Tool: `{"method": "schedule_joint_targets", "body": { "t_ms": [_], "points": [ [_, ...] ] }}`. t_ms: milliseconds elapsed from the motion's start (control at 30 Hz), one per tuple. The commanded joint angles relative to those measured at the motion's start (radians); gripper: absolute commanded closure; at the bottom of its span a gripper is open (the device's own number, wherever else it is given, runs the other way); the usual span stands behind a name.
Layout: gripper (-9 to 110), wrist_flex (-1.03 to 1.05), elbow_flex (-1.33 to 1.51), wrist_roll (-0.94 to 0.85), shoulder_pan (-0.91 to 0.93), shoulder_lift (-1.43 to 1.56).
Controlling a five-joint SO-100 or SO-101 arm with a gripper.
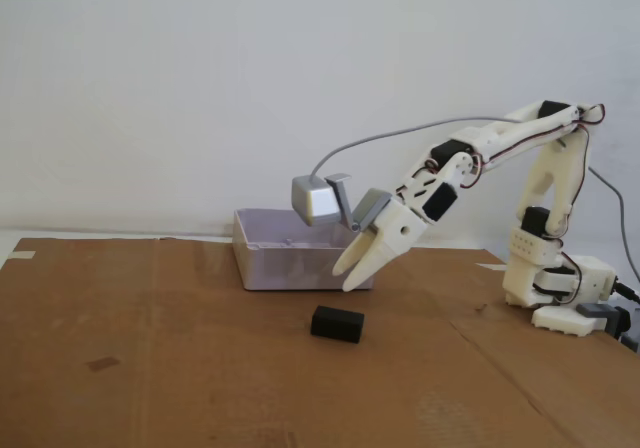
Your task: Grasp a block and put it in the box.
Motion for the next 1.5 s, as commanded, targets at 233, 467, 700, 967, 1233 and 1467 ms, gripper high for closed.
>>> {"method": "schedule_joint_targets", "body": {
  "t_ms": [233,467,700,967,1233,1467],
  "points": [
    [68,-0.049,-0.179,0.021,-0.006,-0.046],
    [68,-0.049,-0.212,0.028,-0.029,-0.094],
    [67,-0.041,-0.206,0.084,-0.067,-0.104],
    [67,-0.034,-0.199,0.11,-0.075,-0.103],
    [54,-0.037,-0.198,0.114,-0.075,-0.109],
    [54,-0.037,-0.161,0.11,-0.075,-0.109]
  ]
}}
